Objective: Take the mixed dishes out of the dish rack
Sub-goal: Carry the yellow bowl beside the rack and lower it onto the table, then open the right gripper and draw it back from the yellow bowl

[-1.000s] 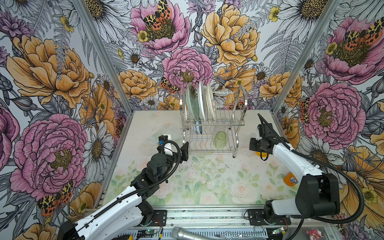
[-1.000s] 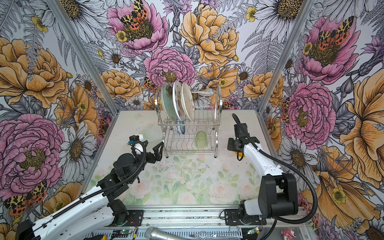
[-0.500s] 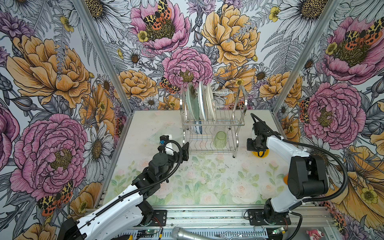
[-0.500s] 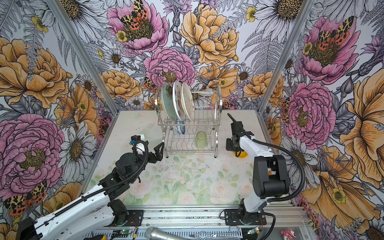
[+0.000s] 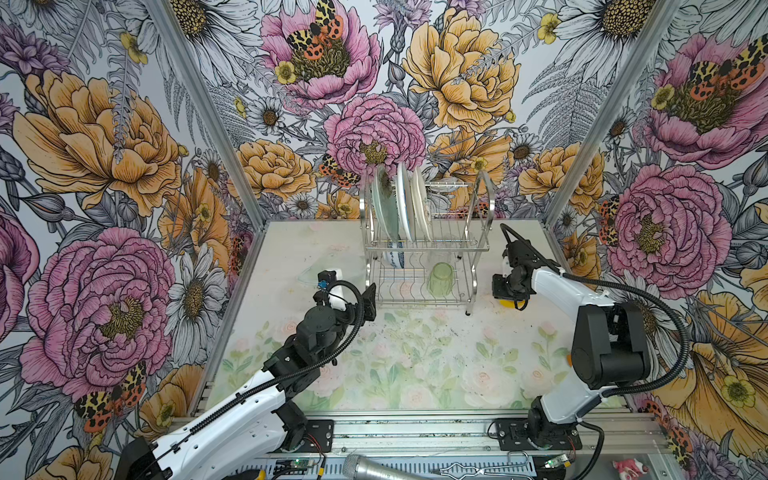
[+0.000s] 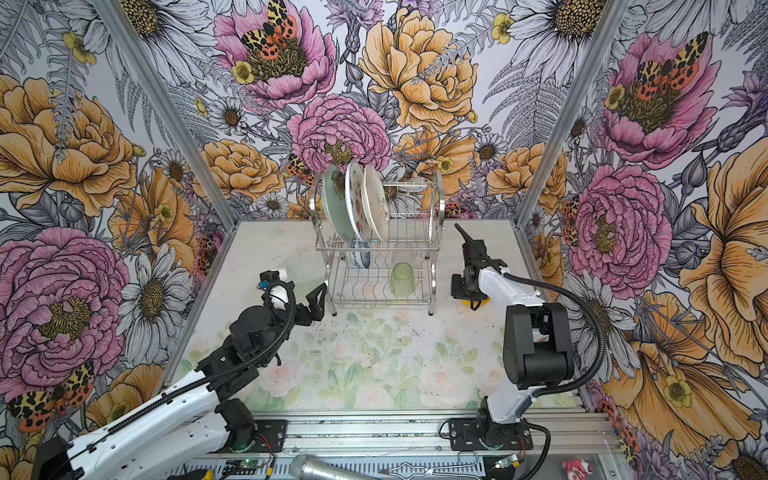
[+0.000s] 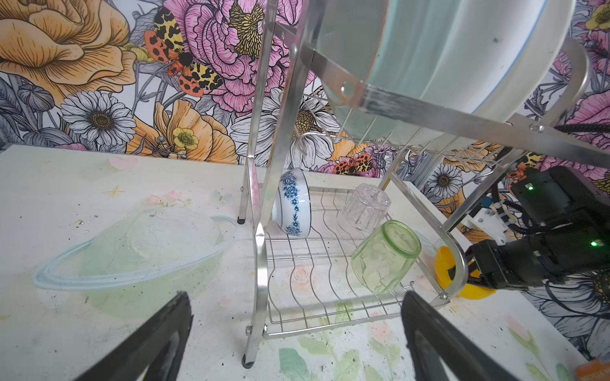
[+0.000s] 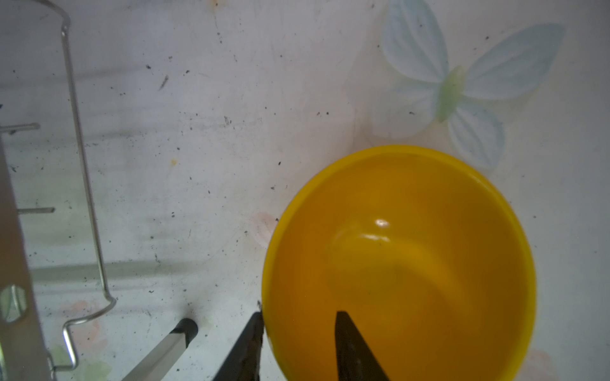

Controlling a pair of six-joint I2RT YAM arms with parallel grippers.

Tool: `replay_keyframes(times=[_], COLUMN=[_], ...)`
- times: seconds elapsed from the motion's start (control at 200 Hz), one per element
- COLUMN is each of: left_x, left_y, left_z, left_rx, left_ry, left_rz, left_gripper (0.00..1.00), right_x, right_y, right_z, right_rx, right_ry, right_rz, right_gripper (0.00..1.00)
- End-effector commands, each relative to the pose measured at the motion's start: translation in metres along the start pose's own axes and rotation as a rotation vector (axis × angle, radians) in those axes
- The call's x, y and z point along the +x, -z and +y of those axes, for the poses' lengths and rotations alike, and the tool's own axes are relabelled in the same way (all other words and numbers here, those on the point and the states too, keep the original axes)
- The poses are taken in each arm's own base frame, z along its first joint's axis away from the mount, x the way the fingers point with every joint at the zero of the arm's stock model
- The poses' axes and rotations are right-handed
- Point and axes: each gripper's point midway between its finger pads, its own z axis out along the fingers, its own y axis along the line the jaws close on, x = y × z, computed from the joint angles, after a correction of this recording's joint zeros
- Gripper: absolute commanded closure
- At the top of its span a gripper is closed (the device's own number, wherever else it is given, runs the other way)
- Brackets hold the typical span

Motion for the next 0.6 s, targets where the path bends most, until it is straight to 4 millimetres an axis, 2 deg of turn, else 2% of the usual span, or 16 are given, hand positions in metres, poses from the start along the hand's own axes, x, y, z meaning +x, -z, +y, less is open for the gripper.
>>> replay_keyframes(times=[0.0, 0.18, 0.315, 0.48, 0.595], left_x=[0.003, 0.003, 0.004, 0.005, 0.004], left_y=[0.003, 0.003, 0.004, 0.004, 0.001], left_z=[0.005, 0.006, 0.007, 0.005, 0.000], left_rx=[-0.020, -0.024, -0.027, -0.015, 0.002], left_ry=[-0.022, -0.019, -0.015, -0.005, 0.000], left_rz=[-0.001, 0.002, 0.005, 0.011, 0.021], left_gripper=[0.01, 0.01, 0.01, 0.01, 0.01], right_x=[-0.016, -0.016, -0.013, 0.004, 0.027], right_y=[0.012, 0.029, 0.051, 0.080, 0.093], right_z=[0.004, 0.003, 0.002, 0.009, 0.020], right_rx=[-0.026, -0.030, -0.029, -0.096, -0.185], right_ry=[0.001, 0.007, 0.015, 0.000, -0.019], right_rz=[-0.052, -0.099, -0.163, -0.265, -0.330], right_gripper=[0.54, 0.46, 0.42, 0.41, 0.37])
